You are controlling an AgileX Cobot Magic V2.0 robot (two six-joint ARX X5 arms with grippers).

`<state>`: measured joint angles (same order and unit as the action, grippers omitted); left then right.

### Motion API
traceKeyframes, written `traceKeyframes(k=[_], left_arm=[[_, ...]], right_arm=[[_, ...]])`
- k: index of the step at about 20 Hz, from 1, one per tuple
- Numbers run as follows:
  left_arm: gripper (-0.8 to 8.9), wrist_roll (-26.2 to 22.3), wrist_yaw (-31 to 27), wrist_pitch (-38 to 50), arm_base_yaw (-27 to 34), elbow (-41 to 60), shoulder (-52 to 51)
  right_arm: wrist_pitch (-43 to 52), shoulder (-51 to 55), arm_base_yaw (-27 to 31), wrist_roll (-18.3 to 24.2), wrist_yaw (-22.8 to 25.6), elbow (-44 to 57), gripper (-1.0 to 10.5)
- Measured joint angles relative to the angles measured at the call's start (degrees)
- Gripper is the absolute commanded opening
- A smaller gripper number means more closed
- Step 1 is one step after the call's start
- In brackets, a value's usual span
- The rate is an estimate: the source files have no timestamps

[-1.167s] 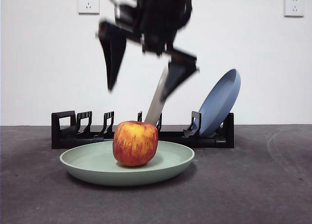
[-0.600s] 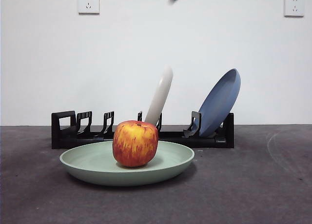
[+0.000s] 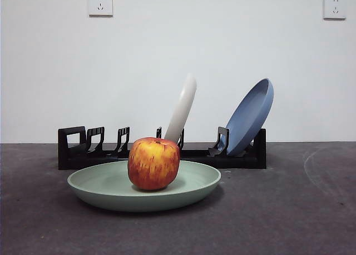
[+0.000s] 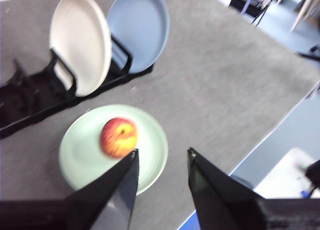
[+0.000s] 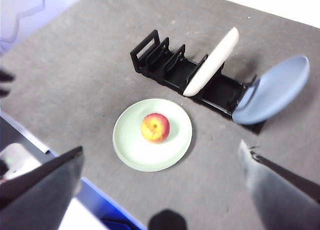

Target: Take the green plate from the plate rack,put the plate on the table,take the apple from the table,put the apple in the plate

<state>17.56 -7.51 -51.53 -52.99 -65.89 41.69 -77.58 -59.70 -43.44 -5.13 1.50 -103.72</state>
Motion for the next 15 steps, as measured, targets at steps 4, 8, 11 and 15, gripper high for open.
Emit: traceKeyframes(k=[4,8,11,15], left_arm=[[1.61,0.0,5.9,6.5,0.0,0.0,-0.1],[0.35,-0.4,7.2,7.0,0.0,0.0,-0.2],[-0.08,-1.5,9.2,6.7,0.0,0.0,-0.2],[-0.08,-2.0,10.3,6.2,0.0,0.0,-0.2]], right_arm=[[0.0,8.9,0.0,-4.2,0.0,12.4,4.9],[0.0,11.8,0.0,-7.2,0.0,22.7,1.7],[0.3,11.9,0.0,-7.6,0.0,24.5,-0.1],[0.9,12.2,0.0,-7.8,0.0,24.5,-0.1]])
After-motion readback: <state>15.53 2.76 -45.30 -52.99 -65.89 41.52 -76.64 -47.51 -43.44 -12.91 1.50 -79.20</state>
